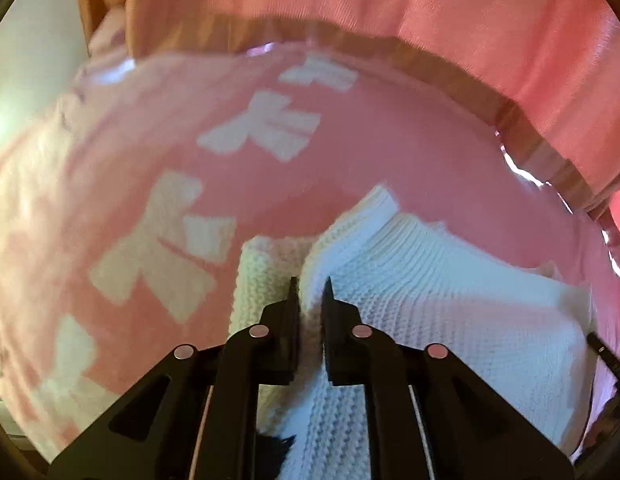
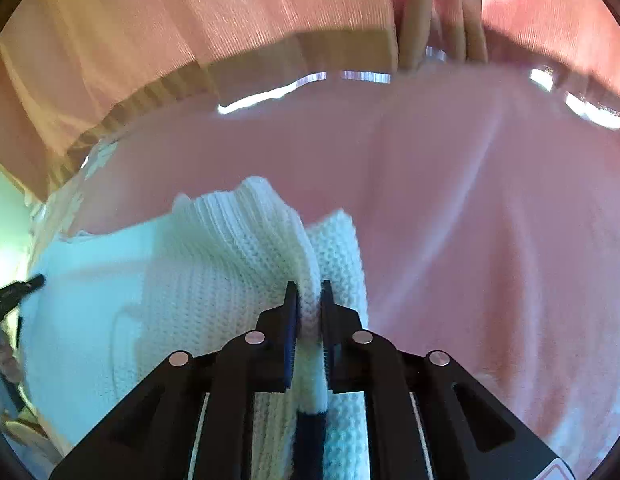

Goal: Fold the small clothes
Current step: 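Press and smooth the folded sweater with both grippers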

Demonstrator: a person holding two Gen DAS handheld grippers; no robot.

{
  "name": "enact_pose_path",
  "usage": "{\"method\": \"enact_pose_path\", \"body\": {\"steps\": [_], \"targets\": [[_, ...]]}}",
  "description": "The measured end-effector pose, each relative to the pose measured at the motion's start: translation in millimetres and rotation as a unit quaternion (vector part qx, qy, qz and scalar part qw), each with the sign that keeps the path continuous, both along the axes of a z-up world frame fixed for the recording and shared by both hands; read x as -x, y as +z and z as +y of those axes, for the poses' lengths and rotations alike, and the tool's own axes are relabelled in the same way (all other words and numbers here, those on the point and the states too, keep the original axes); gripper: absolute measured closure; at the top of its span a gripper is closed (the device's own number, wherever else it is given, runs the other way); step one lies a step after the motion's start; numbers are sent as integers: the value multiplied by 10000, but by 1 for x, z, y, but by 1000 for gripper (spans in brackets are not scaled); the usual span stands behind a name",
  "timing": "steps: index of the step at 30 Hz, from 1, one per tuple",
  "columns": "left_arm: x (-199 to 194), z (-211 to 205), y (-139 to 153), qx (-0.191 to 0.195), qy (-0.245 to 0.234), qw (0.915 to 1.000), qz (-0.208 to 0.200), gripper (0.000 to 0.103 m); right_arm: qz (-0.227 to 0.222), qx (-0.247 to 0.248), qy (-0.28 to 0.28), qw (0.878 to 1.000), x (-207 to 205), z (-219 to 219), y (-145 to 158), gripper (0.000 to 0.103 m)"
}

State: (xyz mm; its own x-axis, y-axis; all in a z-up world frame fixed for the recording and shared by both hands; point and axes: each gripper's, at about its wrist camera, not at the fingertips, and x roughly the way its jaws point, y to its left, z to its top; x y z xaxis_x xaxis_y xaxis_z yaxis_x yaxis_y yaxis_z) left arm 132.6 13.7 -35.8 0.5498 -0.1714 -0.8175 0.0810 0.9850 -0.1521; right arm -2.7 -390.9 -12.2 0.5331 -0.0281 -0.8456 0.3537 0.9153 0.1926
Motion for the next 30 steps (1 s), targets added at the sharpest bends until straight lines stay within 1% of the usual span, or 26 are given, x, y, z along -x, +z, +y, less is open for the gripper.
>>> {"method": "enact_pose_path", "body": {"steps": [1,2,4,5,6,8,9,10,11,12,13,14,15,16,18,19,20,21,22,23,24,25,26,28,29,30], "targets": [[7,0,11,43,25,9998,-191,91,-244,321,-50,9992,7,8,21,87],[15,-1,23,124,11,9991,-397,89,-442,526,-41,9976,13,16,35,83],[30,-5,43,176,-22,9968,-781,88,-882,846,137,9924,27,36,60,83],[36,-12,50,250,-112,9947,-992,87,-1005,791,269,9914,29,45,65,83],[38,-20,53,330,-236,9939,-1029,84,-1054,575,485,9916,25,54,66,85],[31,-46,45,421,-571,9944,-789,84,-889,-67,995,9910,12,80,50,89],[27,-60,37,370,-659,9952,-627,84,-695,-352,1291,9886,3,97,35,92],[24,-68,30,305,-708,9957,-506,84,-571,-404,1449,9870,-1,106,25,93],[18,-77,18,174,-747,9966,-315,84,-369,-332,1651,9850,-9,119,11,93],[13,-84,6,22,-718,9974,-96,84,-208,-189,1721,9847,-12,122,0,97],[8,-86,-5,-70,-679,9976,87,84,-132,-36,1694,9854,-13,115,-9,99],[4,-83,-13,-94,-600,9979,216,83,-154,-46,1656,9861,-13,104,-11,103],[2,-77,-15,-7,-574,9981,220,82,-138,-57,1441,9895,-9,86,-11,103],[1,-72,-14,41,-573,9982,191,82,-124,-131,1063,9942,-2,57,-9,103],[3,-60,-11,-223,-454,9987,53,82,-107,-144,406,9990,11,21,-5,103],[4,-54,-12,-279,-396,9988,18,83,-73,-61,60,9999,20,5,-3,103],[5,-46,-11,-260,-316,9992,5,83,-64,86,-283,9995,31,-7,3,96],[10,-42,-7,-242,-237,9994,-40,84,-160,96,-303,9994,33,-6,9,96],[15,-41,-3,-249,-195,9994,-123,84,-272,17,-192,9994,35,0,14,96],[24,-45,3,-162,-283,9992,-229,84,-477,-205,209,9984,35,22,24,96],[31,-53,7,-41,-446,9985,-306,84,-556,-266,473,9970,33,41,28,96],[41,-66,12,123,-722,9965,-393,84,-630,-283,840,9941,30,66,32,96],[47,-76,11,163,-882,9951,-411,82,-656,-266,1415,9874,25,103,34,96],[55,-101,2,17,-1201,9922,-324,78,-604,-222,1941,9789,16,138,27,96],[56,-113,-8,-151,-1325,9909,-188,77,-469,-148,2132,9758,9,156,17,98],[54,-116,-13,-256,-1343,9905,-123,77,-311,-39,2190,9752,2,163,6,101]]}}
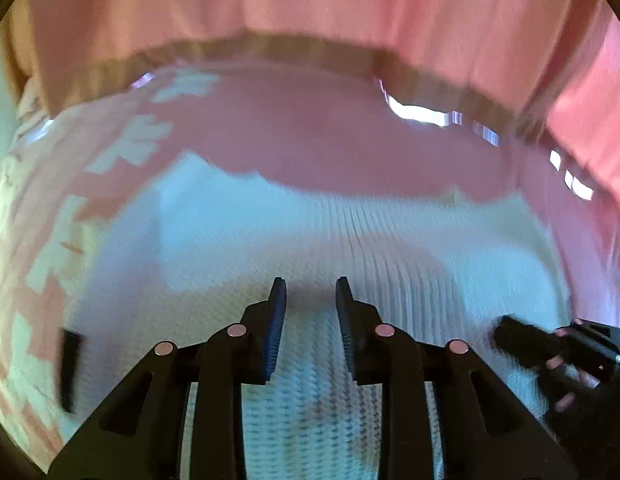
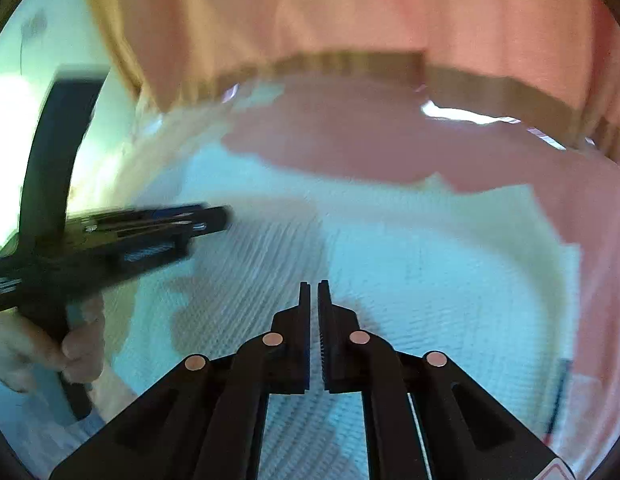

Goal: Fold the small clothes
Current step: 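Press and smooth the folded sweater with both grippers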

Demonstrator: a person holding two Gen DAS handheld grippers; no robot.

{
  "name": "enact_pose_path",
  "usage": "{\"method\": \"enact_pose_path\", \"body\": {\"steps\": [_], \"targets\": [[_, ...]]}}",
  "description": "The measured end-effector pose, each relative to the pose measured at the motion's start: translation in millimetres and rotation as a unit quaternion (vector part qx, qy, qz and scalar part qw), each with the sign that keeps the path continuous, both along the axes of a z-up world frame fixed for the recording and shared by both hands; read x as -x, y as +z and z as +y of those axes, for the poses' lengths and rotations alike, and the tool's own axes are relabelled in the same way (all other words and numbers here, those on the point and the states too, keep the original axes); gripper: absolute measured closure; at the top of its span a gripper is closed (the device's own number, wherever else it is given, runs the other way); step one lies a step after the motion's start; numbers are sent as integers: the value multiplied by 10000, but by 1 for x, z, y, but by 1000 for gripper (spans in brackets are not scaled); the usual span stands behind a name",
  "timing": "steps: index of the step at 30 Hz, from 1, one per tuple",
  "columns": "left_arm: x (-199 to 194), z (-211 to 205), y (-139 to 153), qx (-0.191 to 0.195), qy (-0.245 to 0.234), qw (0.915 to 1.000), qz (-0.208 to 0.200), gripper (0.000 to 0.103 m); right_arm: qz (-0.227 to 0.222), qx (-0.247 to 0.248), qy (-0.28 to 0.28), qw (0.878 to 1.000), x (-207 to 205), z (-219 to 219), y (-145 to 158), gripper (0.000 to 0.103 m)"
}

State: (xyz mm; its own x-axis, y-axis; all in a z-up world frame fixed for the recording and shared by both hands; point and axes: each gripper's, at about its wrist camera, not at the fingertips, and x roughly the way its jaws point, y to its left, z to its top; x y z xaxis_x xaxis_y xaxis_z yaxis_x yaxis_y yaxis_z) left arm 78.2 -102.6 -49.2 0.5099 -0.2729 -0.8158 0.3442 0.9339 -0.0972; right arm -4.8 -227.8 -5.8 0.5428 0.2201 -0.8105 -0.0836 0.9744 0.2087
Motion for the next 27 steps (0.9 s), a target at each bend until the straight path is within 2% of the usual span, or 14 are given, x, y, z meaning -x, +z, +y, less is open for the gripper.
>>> {"method": "enact_pose_path", "body": {"steps": [1,3,6,7,8,11,14,16,19,20,21,23,25,27], "targets": [[1,-2,-4,-111,-9,9999,-27,77,133,160,-26,9998,-1,-2,-11,103],[3,5,-2,-148,-81,9998,-114,77,184,-190,-171,9995,8,-30,-19,103],[9,27,2,-177,38,9997,-171,78,127,56,-1115,9937,31,-78,-3,103],[12,32,2,-204,20,9996,-186,78,55,135,-1238,9922,40,-84,3,96],[17,37,3,-247,7,9994,-225,78,-1,149,-1301,9914,52,-88,7,90],[25,41,0,-359,-33,9990,-255,77,484,527,-1190,9903,52,-84,-16,96],[31,42,-1,-443,-91,9986,-278,77,378,449,-1359,9890,63,-97,-13,99],[34,44,0,-460,-59,9985,-289,77,162,364,-1586,9865,74,-105,-1,95],[37,49,1,-430,22,9987,-256,76,178,337,-1898,9811,83,-118,1,76],[40,53,4,-418,80,9987,-271,71,261,303,-2001,9790,83,-122,-1,70],[43,59,7,-412,160,9986,-291,58,310,268,-2041,9781,80,-124,-1,69],[54,81,13,-298,489,9978,-331,43,353,90,-2063,9778,89,-128,-5,67],[63,101,16,-20,700,9971,-294,42,353,-78,-2091,9772,102,-126,-7,59],[74,123,12,270,898,9955,-137,42,435,-252,-2068,9771,120,-123,-9,59]]}}
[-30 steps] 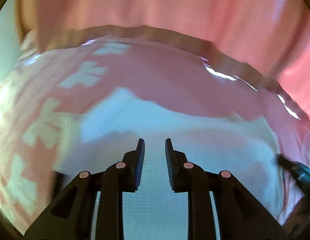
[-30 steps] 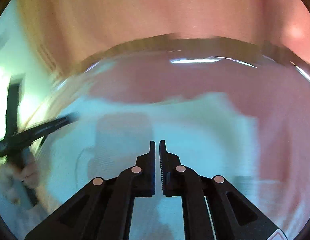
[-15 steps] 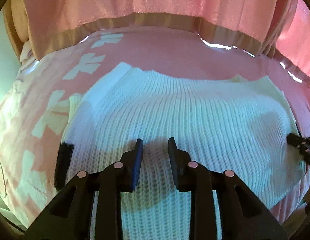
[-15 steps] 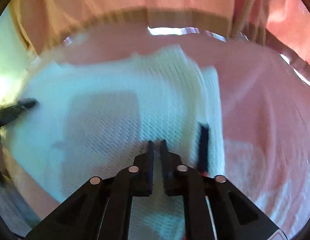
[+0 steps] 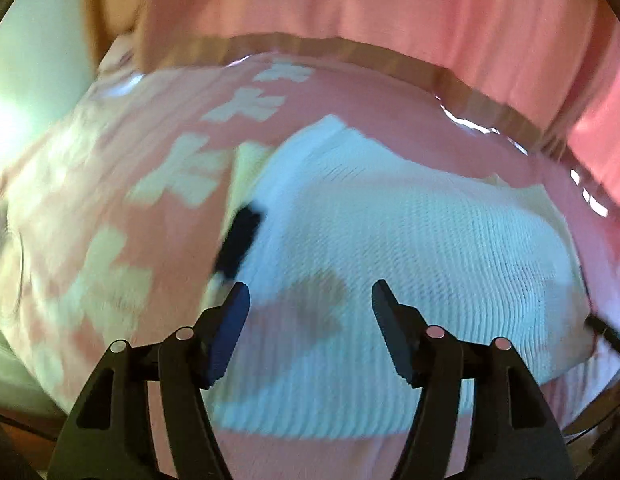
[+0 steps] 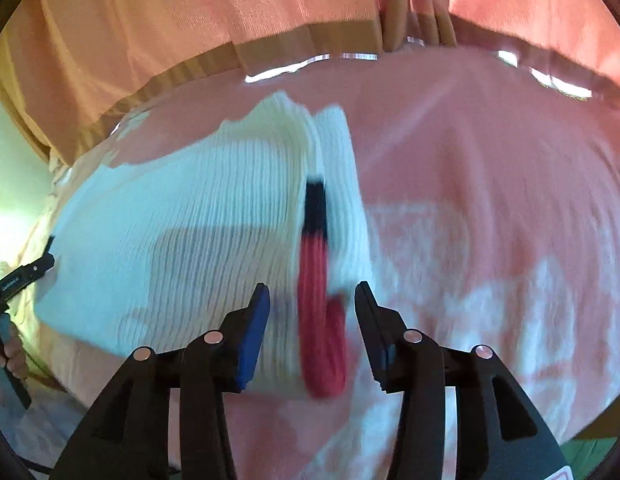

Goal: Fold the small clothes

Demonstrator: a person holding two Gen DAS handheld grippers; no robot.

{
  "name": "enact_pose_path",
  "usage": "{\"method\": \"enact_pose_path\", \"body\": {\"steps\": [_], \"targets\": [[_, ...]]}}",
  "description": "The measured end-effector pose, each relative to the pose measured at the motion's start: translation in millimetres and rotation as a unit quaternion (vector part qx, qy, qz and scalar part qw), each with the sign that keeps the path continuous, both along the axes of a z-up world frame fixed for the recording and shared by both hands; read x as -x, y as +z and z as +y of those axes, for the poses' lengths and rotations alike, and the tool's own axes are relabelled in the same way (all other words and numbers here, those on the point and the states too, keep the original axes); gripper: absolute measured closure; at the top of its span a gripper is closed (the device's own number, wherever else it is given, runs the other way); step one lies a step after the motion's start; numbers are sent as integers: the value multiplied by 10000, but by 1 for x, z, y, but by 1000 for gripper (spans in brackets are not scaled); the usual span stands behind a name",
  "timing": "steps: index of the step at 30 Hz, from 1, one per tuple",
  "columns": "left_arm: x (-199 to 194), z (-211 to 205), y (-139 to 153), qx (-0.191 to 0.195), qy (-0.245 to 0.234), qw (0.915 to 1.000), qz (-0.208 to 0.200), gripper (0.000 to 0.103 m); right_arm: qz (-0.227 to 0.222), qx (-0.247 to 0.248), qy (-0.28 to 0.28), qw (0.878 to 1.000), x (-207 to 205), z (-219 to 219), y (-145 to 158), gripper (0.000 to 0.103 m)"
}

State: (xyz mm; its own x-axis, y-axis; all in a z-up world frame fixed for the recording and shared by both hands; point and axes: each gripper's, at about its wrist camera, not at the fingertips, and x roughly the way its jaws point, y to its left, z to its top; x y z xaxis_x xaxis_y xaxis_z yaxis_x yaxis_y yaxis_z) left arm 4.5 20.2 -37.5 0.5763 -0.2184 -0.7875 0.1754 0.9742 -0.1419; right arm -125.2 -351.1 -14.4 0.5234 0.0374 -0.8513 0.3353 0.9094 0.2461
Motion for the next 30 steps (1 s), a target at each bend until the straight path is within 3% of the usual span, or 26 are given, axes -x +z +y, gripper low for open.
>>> {"method": "enact_pose_path", "body": {"steps": [2,4,5,6,8,10,13,15,17,20,23,26,28,30], "targets": [[8,9,-8,158,17,9998,140,44,78,-235,37,9997,19,6,-6,59],[15,7,-14,-2,-73,9998,194,58,205,-229,90,9995,22,13,-15,69],[17,4,-17,-131,-133,9996,201,85,186,-35,119,9998,19,16,-13,95],[17,4,-18,-121,-169,9995,251,103,81,-30,143,9999,20,16,-8,95],[20,12,-13,59,-78,9997,213,103,-323,-21,4,9995,29,8,14,96],[20,22,-14,-152,154,9995,213,103,-376,231,-203,9988,37,-1,23,96],[14,36,-29,75,310,9976,607,103,473,-340,-410,9975,33,-16,-21,95],[19,29,-25,-174,151,9989,414,103,482,-39,-345,9982,28,-10,-18,91],[26,28,-16,-85,97,9995,298,100,331,344,-297,9984,27,-1,-1,85],[32,31,5,159,222,9996,16,95,-188,529,-380,9977,28,5,30,83],[23,10,36,290,29,9992,-276,80,-611,557,49,9966,8,18,60,81],[3,-30,54,-60,-382,9976,-578,68,-733,657,680,9928,-31,45,70,82],[-13,-58,53,-354,-565,9958,-632,68,-723,561,973,9910,-59,59,66,86],[-36,-81,33,-459,-715,9955,-429,68,-682,443,1144,9901,-88,69,51,88]]}}
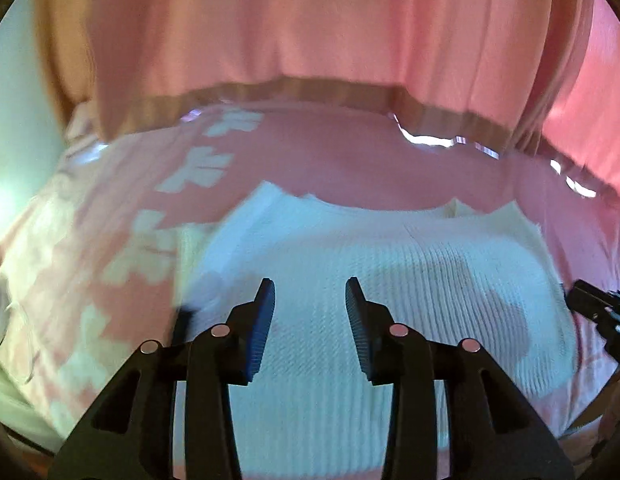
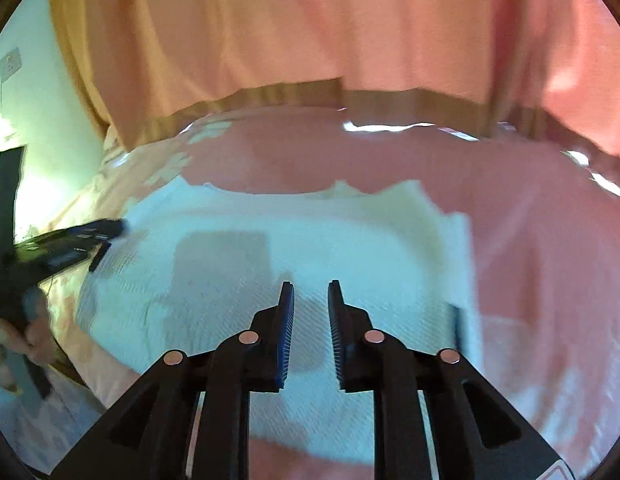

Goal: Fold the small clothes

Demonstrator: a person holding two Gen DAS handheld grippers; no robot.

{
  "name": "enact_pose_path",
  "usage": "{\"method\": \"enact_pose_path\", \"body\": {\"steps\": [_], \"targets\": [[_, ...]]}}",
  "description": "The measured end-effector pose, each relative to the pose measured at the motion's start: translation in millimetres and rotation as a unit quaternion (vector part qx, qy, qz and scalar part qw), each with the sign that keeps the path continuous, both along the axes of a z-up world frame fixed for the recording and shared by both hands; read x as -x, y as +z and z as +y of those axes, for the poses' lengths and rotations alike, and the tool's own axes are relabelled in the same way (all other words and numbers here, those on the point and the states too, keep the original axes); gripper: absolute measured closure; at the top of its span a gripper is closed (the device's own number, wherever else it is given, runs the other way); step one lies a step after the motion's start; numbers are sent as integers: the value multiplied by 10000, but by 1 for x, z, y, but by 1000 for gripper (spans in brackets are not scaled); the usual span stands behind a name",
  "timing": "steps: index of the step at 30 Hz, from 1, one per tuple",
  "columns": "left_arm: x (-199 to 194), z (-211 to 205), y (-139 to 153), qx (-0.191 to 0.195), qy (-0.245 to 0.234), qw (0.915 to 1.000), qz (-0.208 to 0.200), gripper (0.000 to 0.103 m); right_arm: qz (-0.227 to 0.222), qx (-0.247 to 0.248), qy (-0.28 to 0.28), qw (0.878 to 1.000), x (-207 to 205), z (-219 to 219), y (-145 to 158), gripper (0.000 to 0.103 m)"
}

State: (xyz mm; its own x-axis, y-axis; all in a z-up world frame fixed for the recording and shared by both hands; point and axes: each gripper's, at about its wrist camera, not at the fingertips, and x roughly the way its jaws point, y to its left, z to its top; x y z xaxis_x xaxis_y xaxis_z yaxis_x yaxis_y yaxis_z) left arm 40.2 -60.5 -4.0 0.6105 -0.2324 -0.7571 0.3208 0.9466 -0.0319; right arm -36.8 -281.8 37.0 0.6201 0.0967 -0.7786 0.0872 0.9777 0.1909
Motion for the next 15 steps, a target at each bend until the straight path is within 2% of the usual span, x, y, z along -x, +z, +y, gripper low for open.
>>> {"method": "enact_pose_path", "body": {"steps": [2,4,5,6,7,9,13,15], "targets": [[-18,-7,-25,-74,132,9993,328,68,247,117,28,9996,-21,3,-27,89],[-28,-5,-45,-190,297,9976,601,67,549,493,-258,9969,-27,-10,-54,91],[-30,-1,-49,-76,289,9977,611,66,601,466,-481,9959,-26,-25,-63,94],[-29,0,-47,-65,244,9983,517,66,507,-4,-644,9966,-22,-40,-62,97],[-26,0,-46,-130,223,9987,446,66,526,-267,-842,9947,-19,-48,-59,99],[-21,6,-41,-241,279,9990,255,68,410,-253,-865,9951,-18,-49,-46,96],[-18,18,-29,115,364,9987,328,68,-12,-247,-547,9982,-23,-18,-20,94],[-15,24,-19,182,448,9987,184,67,-136,-116,-263,9995,-27,3,-12,94]]}}
